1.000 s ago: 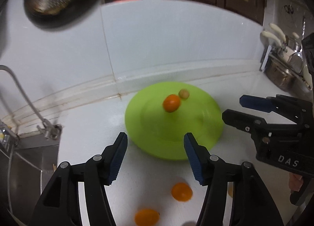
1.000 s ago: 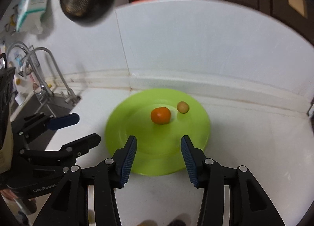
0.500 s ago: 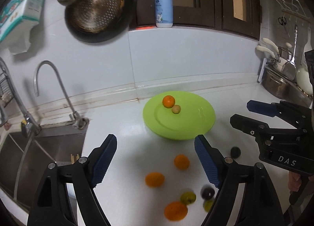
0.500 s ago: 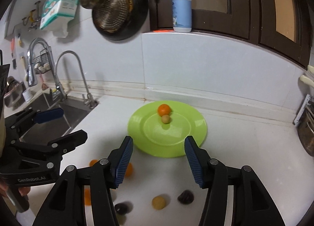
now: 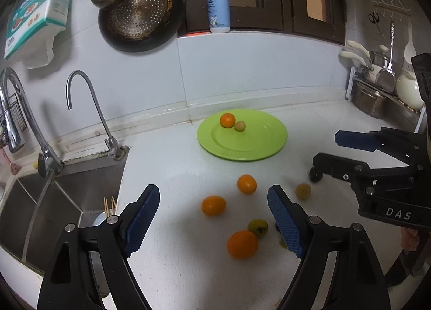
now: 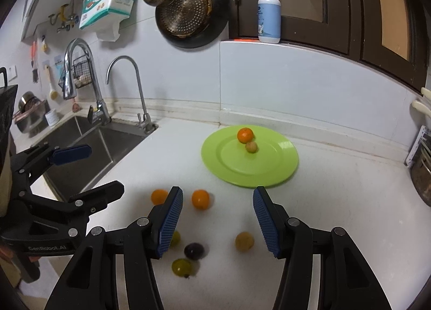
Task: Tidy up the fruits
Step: 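Move both open grippers back toward the remaining fruits on the counter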
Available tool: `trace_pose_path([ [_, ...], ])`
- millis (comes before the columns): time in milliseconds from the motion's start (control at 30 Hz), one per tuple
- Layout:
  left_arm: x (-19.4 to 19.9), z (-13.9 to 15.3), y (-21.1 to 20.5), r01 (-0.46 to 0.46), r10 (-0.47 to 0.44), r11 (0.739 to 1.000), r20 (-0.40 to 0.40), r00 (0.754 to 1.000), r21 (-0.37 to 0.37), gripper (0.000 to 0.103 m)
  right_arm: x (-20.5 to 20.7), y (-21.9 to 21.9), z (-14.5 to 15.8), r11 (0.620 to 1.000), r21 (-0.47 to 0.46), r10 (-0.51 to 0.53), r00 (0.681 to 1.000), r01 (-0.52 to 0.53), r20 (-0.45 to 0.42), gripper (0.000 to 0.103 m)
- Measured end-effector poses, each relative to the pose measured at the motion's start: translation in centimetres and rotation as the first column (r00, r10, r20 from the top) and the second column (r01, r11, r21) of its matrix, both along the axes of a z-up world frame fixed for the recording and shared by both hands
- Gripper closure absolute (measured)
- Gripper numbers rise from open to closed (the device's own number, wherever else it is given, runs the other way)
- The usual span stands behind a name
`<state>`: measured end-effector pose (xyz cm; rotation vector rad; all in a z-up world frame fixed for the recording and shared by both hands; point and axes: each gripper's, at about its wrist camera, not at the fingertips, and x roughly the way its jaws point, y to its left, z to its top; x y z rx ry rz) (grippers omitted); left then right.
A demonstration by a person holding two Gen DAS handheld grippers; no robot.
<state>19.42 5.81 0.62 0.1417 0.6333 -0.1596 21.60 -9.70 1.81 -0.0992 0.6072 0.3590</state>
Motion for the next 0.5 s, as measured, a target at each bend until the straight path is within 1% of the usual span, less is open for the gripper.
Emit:
trace_pose_path([
  [200, -1.2, -0.8, 0.2, 0.014, -0.014, 1.000, 0.015, 1.000, 0.019, 0.021, -1.2, 0.6, -1.5, 0.999, -0.008, 0.036, 0.998, -0.036, -0.050, 0.048],
  [367, -1.4, -2.3, 0.0, 0.053, -0.052, 0.998, -0.009, 0.999, 0.035, 0.021, -1.8, 0.9, -2.7, 0.998, -0.001, 0.061, 0.993, -0.061, -0.099, 0.048],
  [500, -1.5, -3.6, -0.3, 0.094, -0.092, 0.994, -0.031, 0.995, 0.058, 0.021, -2.1, 1.3, -3.9, 0.997, -0.029, 0.071, 0.989, -0.076, -0.126, 0.048],
])
